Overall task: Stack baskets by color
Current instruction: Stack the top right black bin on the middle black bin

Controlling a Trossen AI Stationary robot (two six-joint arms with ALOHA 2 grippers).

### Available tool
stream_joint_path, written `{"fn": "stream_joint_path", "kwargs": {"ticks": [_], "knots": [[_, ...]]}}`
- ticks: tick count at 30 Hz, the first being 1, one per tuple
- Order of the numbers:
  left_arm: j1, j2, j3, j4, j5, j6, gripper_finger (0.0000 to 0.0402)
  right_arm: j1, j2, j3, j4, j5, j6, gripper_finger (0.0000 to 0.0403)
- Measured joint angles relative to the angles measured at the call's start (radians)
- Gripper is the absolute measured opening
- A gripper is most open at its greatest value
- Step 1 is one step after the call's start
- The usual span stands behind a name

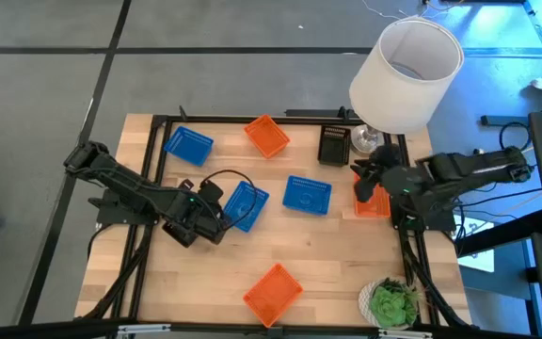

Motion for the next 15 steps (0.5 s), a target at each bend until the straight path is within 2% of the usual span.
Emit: {"fn": "stream_joint_path", "kwargs": {"ticks": [5, 7, 10, 15], "knots": [[-0.025, 0.000, 0.000, 0.000, 0.000, -0.028, 0.0064, -0.167, 0.128, 0.051, -0.024, -0.239, -0.100, 0.0094], [-0.032, 0.000, 0.000, 0.001, 0.000, -0.033, 0.0064, -0.225, 0.175, 0.065, -0.023, -0.301, -0.070, 0.0094], [-0.040, 0.000, 0.000, 0.008, 0.000, -0.035, 0.0064, -0.304, 0.241, 0.077, -0.017, -0.316, 0.008, 0.0094], [-0.042, 0.000, 0.000, 0.010, 0.000, -0.054, 0.0064, -0.441, 0.340, 0.079, 0.024, -0.339, 0.038, 0.0094]]}}
